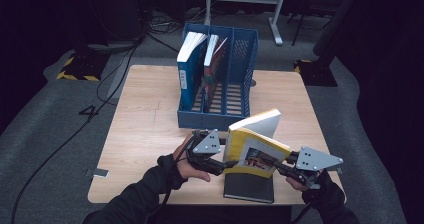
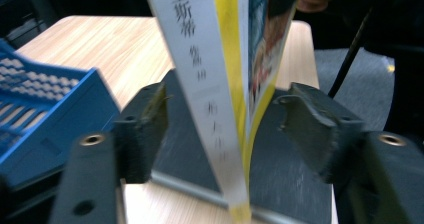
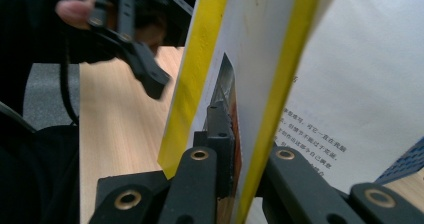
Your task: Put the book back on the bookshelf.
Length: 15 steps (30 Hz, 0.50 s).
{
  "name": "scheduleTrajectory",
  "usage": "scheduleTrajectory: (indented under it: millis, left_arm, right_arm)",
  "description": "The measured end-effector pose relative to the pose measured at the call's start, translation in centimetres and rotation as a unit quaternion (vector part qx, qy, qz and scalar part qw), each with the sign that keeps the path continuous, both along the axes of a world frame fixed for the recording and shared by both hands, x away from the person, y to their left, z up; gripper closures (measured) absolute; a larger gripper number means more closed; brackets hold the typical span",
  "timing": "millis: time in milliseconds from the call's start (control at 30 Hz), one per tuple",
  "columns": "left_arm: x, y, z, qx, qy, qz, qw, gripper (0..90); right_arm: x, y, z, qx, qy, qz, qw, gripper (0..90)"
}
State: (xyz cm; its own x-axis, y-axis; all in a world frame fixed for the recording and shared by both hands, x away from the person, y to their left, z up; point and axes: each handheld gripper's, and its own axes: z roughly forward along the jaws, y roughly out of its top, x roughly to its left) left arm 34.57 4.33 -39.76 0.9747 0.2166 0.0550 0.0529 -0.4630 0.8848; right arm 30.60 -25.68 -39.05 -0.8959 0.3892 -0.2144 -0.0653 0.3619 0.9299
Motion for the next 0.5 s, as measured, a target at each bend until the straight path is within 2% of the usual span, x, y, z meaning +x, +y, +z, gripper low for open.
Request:
scheduleTrajectory:
  millis: [33,133,233,267,333,400,500]
  left_arm:
    - [0.2,-0.5,-0.2,-0.008,0.007,-0.002,0.9999,39.4]
    - [0.7,-1.4,-0.4,-0.017,0.008,-0.007,0.9998,42.7]
    - [1.2,-1.8,-0.5,-0.038,0.011,-0.014,0.9991,47.2]
    - [1.4,-1.8,-0.5,-0.039,0.005,-0.014,0.9991,50.1]
    - [1.5,-1.9,-0.5,-0.051,0.011,-0.025,0.9983,51.9]
    - [1.5,-1.9,-0.4,-0.054,0.008,-0.026,0.9982,55.3]
    - [1.3,-1.9,-0.3,-0.053,-0.002,-0.027,0.9982,63.8]
  right_arm:
    - [0.0,0.0,0.0,0.001,-0.002,0.002,1.0000,86.3]
    - [-0.2,-0.2,-0.1,0.001,-0.003,0.002,1.0000,84.3]
    - [-0.3,-0.4,-0.2,0.002,-0.004,0.001,1.0000,82.8]
    - [-0.4,-0.5,-0.2,0.002,-0.003,0.001,1.0000,82.0]
    - [-0.5,-0.6,-0.2,-0.001,-0.007,-0.005,1.0000,80.4]
    - [-0.5,-0.7,-0.2,0.001,-0.006,-0.011,0.9999,80.3]
    - [-0.5,-1.1,-0.1,0.007,-0.011,-0.028,0.9995,75.4]
